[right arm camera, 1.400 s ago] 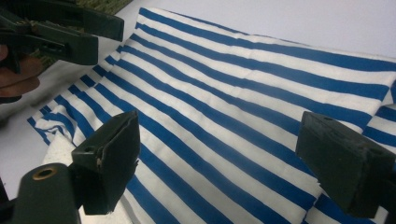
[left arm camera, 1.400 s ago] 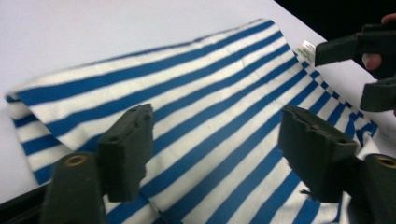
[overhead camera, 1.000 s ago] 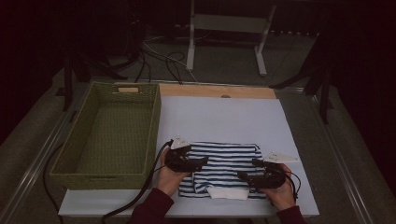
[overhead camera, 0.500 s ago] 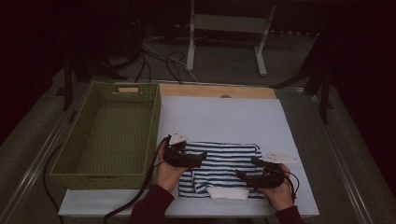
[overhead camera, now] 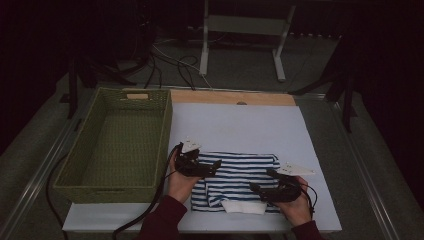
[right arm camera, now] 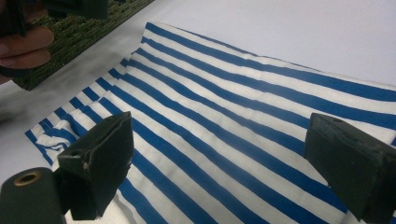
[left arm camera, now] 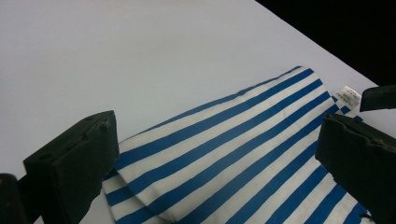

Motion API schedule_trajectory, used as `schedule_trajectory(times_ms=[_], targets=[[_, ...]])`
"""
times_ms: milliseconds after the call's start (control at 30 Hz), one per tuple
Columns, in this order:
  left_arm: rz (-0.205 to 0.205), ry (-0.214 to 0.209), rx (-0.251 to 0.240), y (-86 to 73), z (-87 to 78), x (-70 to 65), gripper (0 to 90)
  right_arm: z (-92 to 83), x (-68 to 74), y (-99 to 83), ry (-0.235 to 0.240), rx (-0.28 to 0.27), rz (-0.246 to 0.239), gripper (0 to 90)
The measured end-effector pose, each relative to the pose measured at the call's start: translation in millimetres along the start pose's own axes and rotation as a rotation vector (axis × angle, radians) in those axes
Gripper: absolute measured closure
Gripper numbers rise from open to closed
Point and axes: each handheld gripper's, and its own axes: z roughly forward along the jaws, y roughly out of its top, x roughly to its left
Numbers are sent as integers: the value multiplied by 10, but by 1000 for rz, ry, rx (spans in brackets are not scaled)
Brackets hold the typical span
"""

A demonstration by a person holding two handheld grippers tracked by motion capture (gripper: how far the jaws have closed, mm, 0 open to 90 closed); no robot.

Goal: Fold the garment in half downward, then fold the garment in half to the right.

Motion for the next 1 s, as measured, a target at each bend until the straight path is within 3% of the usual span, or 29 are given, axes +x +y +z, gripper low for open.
schedule_trajectory(times_ms=[367, 1000], targets=[[5, 28, 8, -2, 19, 25, 2, 65, 81, 13, 1, 8, -14, 86], [-10, 37, 5, 3, 29, 47, 2, 312, 397, 14, 31, 70, -81, 89]])
